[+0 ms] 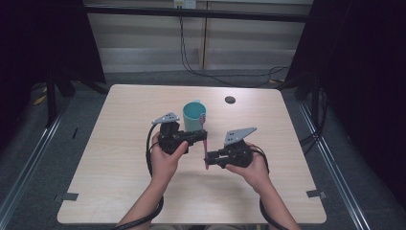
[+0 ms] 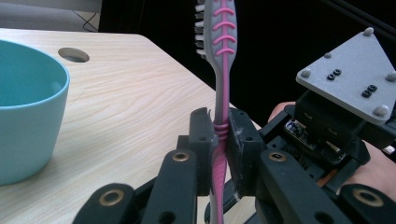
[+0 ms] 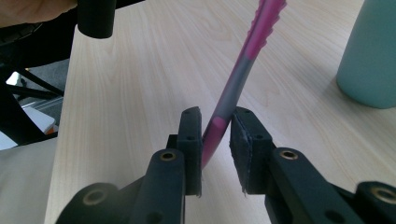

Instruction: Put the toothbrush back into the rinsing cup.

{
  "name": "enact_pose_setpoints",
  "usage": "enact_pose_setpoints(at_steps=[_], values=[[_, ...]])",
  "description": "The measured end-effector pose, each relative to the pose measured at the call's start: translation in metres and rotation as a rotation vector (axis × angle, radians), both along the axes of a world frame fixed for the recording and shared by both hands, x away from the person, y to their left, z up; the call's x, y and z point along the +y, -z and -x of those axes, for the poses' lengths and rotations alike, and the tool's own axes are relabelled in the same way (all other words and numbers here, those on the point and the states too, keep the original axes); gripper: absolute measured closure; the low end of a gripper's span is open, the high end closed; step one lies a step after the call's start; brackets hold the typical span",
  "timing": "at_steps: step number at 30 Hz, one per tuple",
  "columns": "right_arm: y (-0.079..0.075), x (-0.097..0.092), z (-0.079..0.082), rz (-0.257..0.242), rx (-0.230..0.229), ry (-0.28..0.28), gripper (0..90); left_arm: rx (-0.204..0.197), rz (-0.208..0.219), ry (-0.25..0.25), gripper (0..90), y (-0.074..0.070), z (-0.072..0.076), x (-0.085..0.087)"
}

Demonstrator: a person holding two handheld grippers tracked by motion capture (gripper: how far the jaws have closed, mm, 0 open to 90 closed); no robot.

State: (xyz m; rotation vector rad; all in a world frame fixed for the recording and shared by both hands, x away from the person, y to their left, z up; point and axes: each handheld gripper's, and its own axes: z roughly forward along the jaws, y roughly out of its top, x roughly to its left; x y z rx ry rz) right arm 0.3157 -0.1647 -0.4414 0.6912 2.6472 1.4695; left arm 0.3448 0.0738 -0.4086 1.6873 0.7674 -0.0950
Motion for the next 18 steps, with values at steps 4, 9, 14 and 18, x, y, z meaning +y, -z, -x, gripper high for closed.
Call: enact_pose_setpoints(at_steps=[4,9,14,18], values=[[-0.0001,0.0013,0.0001,0.001,-0.010,-0.009,71.7,-0.008,-0.005,-0.008,81.5,-0.0013,0.0005,-0.0017],[0.0001,0.0034,0.0003,-0.002,-0.004,-0.009,70.5,-0.004,-0.006,-0.013,81.6,-0.0015,0.0001,-0.0025],[0.0011,0.0051,0.0005,-0.013,-0.004,-0.008,68.3,0.010,0.001,-0.023,81.6,-0.0005,-0.0015,-0.0012],[0.0013,0.0085,0.0011,0.000,-0.014,-0.018,67.2,0.018,0.001,-0.018,81.7,0.0003,-0.0023,-0.0001]])
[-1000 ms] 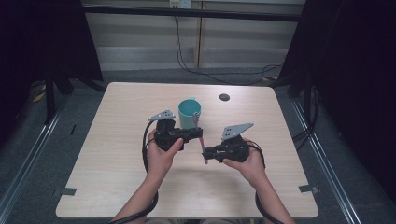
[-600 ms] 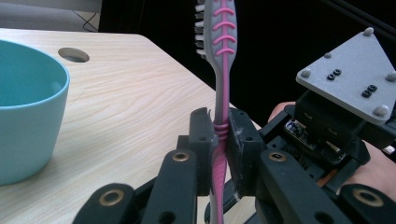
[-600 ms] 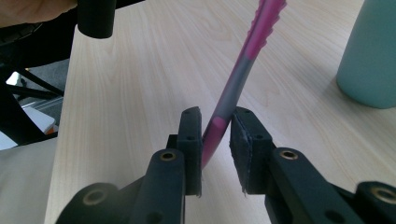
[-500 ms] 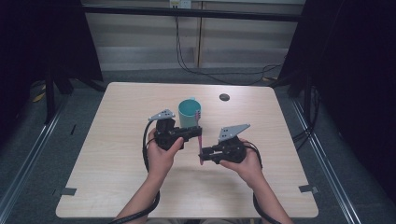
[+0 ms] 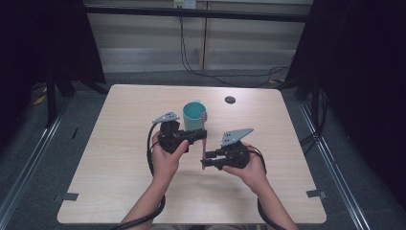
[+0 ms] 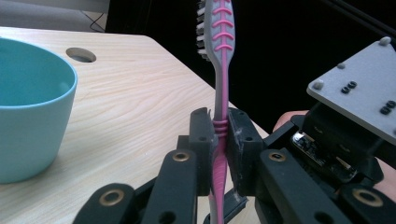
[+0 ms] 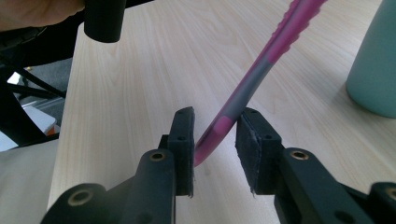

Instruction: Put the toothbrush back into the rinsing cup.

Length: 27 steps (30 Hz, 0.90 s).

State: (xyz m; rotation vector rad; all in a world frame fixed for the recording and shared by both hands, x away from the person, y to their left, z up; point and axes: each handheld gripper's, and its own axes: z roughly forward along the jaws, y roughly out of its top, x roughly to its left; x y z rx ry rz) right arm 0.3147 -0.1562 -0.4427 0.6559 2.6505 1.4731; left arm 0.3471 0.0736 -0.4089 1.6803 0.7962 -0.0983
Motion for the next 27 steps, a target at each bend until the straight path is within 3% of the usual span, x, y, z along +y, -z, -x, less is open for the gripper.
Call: enact_pose_setpoints(at_steps=[5,10,15,18,21,22,27], values=[[0.001,-0.003,0.000,0.000,-0.003,0.013,62.0,0.000,0.011,0.005,81.6,-0.002,0.001,0.002],[0.004,-0.004,0.000,-0.004,-0.015,0.039,50.2,-0.012,0.011,0.012,81.7,-0.007,0.001,0.002],[0.007,-0.014,0.002,-0.008,-0.028,0.082,30.6,-0.021,0.000,0.001,81.6,-0.010,-0.001,0.009],[0.010,-0.020,0.004,-0.006,-0.036,0.094,27.6,-0.022,-0.007,-0.005,81.6,-0.011,-0.003,0.014],[0.014,-0.028,0.007,0.024,-0.045,0.132,21.5,-0.028,-0.007,-0.014,81.6,-0.013,-0.004,0.017],[0.018,-0.034,0.010,0.060,-0.053,0.162,17.8,-0.032,-0.010,-0.019,81.6,-0.015,-0.005,0.019],[0.029,-0.044,0.015,0.098,-0.041,0.177,16.1,-0.039,-0.021,-0.027,81.6,-0.018,-0.007,0.022]])
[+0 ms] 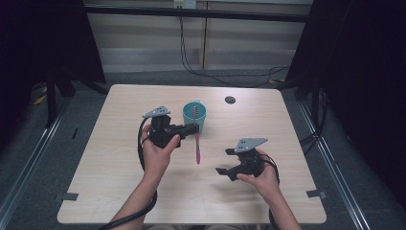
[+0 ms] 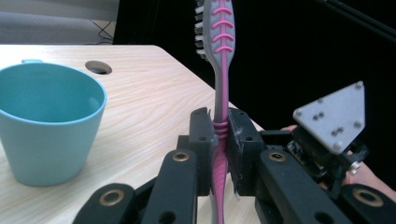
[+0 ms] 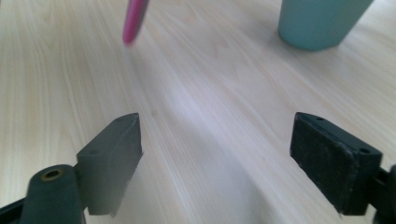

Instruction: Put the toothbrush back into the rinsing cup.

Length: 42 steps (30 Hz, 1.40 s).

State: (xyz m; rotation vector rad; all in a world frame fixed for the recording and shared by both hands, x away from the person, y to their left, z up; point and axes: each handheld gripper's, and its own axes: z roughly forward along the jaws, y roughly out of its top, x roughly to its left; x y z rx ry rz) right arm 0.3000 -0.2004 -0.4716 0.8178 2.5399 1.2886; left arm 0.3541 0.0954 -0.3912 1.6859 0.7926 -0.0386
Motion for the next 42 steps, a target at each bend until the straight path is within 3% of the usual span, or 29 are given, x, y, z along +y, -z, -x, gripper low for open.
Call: enact_pose_setpoints(at_steps=[7,9,15,21,32,34,42], values=[[0.017,-0.018,0.010,0.072,-0.010,0.062,14.4,-0.011,-0.015,-0.010,81.6,-0.005,-0.005,0.004],[0.021,-0.024,0.013,0.080,-0.018,0.056,14.4,-0.009,-0.011,-0.014,81.6,-0.005,-0.006,0.005],[0.028,-0.030,0.020,0.166,-0.015,0.056,14.7,-0.013,-0.019,-0.032,81.6,-0.009,-0.011,0.007],[0.031,-0.034,0.023,0.187,-0.016,0.065,14.7,-0.022,-0.010,-0.043,81.6,-0.016,-0.016,0.011],[0.036,-0.038,0.026,0.156,-0.021,0.087,14.7,-0.035,-0.015,-0.076,81.5,-0.025,-0.024,0.017],[0.039,-0.039,0.026,0.123,-0.004,0.096,14.4,-0.037,-0.022,-0.076,81.6,-0.026,-0.027,0.017],[0.040,-0.040,0.027,0.116,0.011,0.108,13.9,-0.052,-0.011,-0.079,81.5,-0.036,-0.034,0.011]])
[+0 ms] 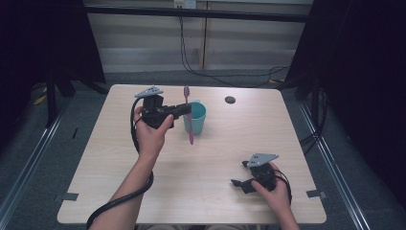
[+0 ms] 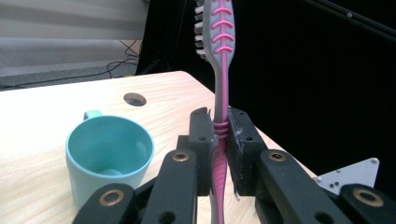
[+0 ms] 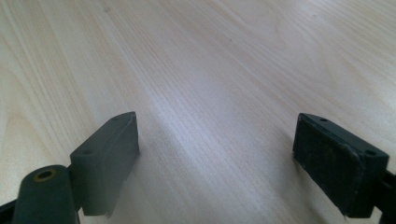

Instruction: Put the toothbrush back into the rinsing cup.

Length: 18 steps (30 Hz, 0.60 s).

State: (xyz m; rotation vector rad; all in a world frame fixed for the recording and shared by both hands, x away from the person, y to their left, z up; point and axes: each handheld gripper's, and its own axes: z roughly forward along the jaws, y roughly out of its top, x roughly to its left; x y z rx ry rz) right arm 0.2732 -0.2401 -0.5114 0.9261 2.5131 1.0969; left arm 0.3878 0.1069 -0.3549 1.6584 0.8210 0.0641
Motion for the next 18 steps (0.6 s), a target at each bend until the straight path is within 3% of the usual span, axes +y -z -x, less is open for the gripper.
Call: enact_pose_setpoints(at_steps=[18], values=[[0.000,0.000,0.000,-0.002,0.004,-0.002,12.8,-0.025,-0.005,-0.017,81.5,-0.019,-0.015,-0.005]])
